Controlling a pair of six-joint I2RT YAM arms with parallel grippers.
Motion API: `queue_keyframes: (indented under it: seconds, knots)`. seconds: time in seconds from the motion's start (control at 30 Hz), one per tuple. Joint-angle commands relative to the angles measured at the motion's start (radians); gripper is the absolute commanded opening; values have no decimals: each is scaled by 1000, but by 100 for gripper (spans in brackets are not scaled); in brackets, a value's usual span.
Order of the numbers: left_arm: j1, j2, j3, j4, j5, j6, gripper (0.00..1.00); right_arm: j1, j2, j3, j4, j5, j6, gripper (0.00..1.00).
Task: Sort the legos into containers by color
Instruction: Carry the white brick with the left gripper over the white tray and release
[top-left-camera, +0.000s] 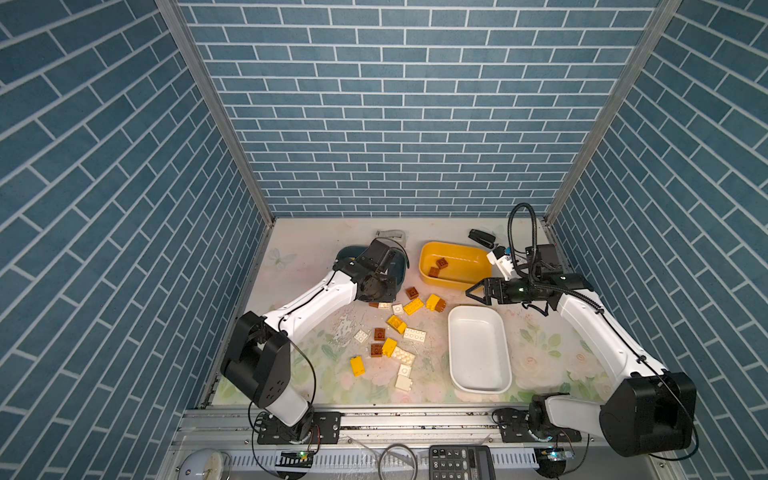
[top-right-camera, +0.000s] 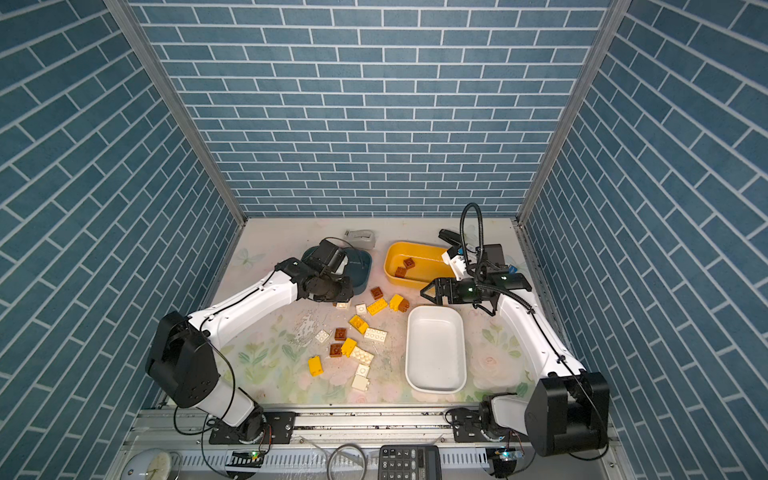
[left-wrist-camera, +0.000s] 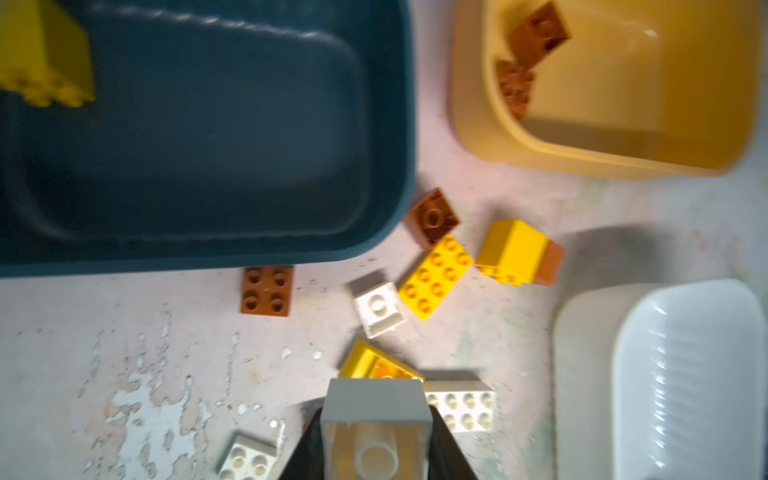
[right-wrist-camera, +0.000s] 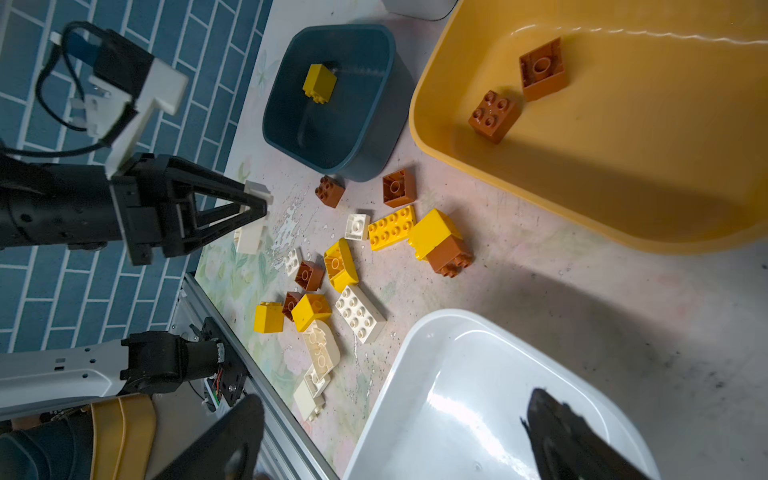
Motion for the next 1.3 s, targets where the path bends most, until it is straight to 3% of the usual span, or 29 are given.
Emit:
queue_keyframes:
  seconds: [0.0, 0.4, 0.7, 1.03, 1.2, 1.27]
  knots:
    - [-48, 39, 68, 5, 127, 46, 26, -30, 2, 31, -74, -34, -80, 99]
    - [-237, 350, 365, 57, 219, 101, 25, -90, -47, 7, -87, -4, -62, 99]
    - [-304, 465, 387, 75, 249, 132, 26, -135, -92, -36, -107, 19, -66, 98]
    - [-311, 429, 363, 95, 265, 132, 42, -142, -94, -44, -131, 11, -72, 99]
    - [-302, 383, 366, 84, 265, 116, 59, -140, -85, -40, -130, -16, -70, 98]
    - [-290, 355, 360, 56, 252, 125, 60, -141, -86, -40, -132, -39, -69, 98]
